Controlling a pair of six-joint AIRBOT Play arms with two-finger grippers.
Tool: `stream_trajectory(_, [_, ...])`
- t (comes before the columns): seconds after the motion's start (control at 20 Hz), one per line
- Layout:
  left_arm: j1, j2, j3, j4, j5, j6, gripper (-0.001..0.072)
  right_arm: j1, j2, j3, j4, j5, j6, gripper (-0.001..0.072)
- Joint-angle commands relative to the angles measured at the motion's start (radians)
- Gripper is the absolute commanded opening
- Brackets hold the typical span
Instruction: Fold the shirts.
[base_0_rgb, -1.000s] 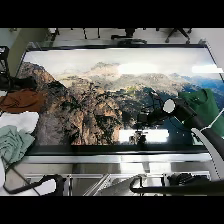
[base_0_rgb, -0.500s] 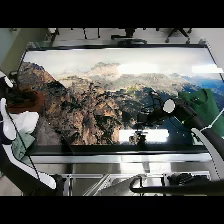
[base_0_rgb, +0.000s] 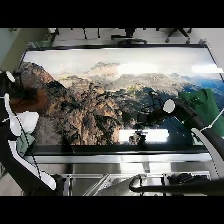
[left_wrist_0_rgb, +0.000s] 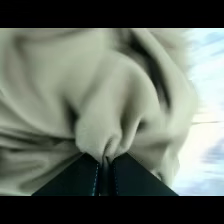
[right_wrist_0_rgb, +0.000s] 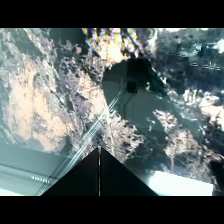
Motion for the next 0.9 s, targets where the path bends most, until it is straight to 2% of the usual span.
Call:
stream_trajectory(0.0, [-0.079,0.175,-0.026,-0.274,0.024,0.003,0.0011,0.001,0.001,0.000,0.000,-0.021,0.006,0.0021])
stream_trajectory(0.15, [-0.191,0.313,-0.027,-0.501,-0.058,0.026,0.0011,0.001,0.001,0.000,0.070,-0.050,0.011,0.0021])
stream_trajectory(0.25, [-0.278,0.380,-0.029,-0.592,-0.129,0.032,0.0012,0.001,0.001,0.000,0.114,-0.047,0.011,0.0021])
stream_trajectory(0.35, [-0.374,0.429,-0.069,-0.583,-0.163,0.027,0.0011,0.001,0.002,0.002,0.124,-0.040,0.010,0.0020])
stream_trajectory(0.55, [-0.549,0.476,-0.284,-0.583,-0.140,0.010,0.0012,0.000,0.038,0.004,0.111,0.031,-0.034,0.0021])
stream_trajectory(0.65, [-0.618,0.463,-0.375,-0.584,-0.132,-0.032,0.0021,-0.001,0.068,0.014,0.093,0.042,-0.034,0.0030])
stream_trajectory(0.7, [-0.634,0.457,-0.386,-0.586,-0.134,-0.048,0.0065,-0.004,0.085,0.027,0.093,0.045,-0.034,0.0038])
stream_trajectory(0.75, [-0.639,0.452,-0.373,-0.590,-0.142,-0.074,0.0452,-0.014,0.098,0.043,0.093,0.049,-0.034,0.0189])
stream_trajectory(0.8, [-0.637,0.447,-0.336,-0.588,-0.160,-0.118,0.0687,-0.034,0.107,0.068,0.094,0.060,-0.034,0.0369])
stream_trajectory(0.85, [-0.622,0.449,-0.283,-0.588,-0.181,-0.122,0.0689,-0.058,0.113,0.096,0.093,0.081,-0.034,0.0382])
